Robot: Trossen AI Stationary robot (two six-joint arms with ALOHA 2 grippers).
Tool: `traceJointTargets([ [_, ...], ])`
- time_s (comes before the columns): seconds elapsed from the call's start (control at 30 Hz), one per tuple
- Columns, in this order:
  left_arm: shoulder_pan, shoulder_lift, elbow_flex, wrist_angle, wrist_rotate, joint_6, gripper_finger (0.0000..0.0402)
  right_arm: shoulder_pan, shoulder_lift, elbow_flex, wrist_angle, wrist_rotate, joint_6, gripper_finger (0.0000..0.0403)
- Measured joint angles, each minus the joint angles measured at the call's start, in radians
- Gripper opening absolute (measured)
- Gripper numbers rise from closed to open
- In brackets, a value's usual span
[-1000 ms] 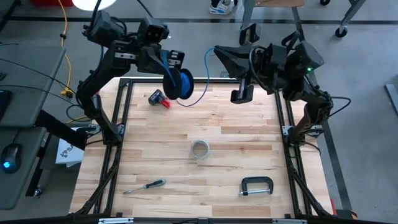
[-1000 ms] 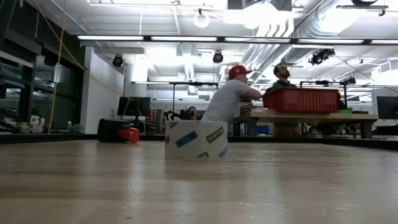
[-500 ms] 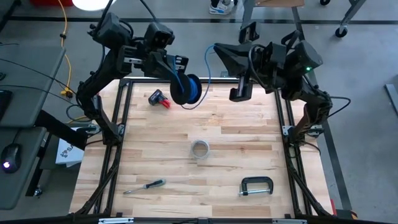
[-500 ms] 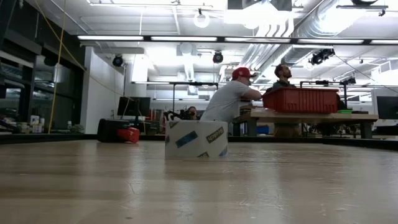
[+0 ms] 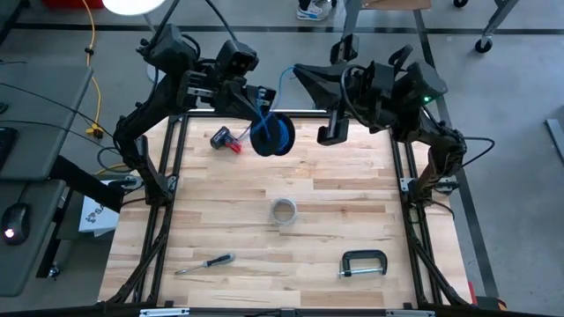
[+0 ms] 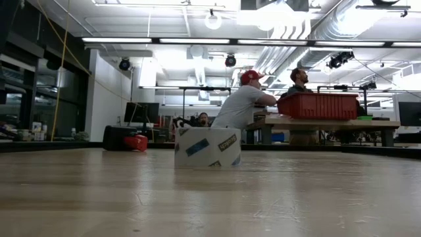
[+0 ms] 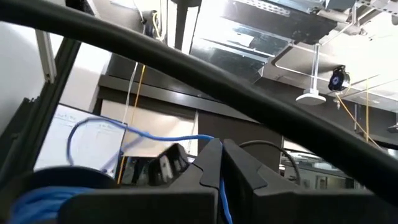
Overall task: Coil cords
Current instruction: Coil the blue wire on the spool
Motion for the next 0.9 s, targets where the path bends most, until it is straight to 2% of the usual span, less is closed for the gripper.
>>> traceJointTargets([
  [0.13,-0.007,0.000,0.000,0.029,0.003,-0.030,0.0005,-0.009,0.000,0.000,0.007,-0.012,0.013,0.0000],
  [0.37,0.020,-0.007,0.000,0.087,0.005,-0.032,0.0005,0.003,-0.001,0.000,0.049,-0.139,0.017,0.0000],
  [0.57,0.036,-0.028,0.000,0.098,-0.016,-0.079,0.0005,0.005,-0.001,0.000,0.048,-0.120,-0.002,0.0000],
  [0.9,-0.033,-0.028,0.000,0.097,-0.046,-0.112,0.0005,-0.013,-0.001,0.000,0.060,-0.116,-0.001,0.0000],
])
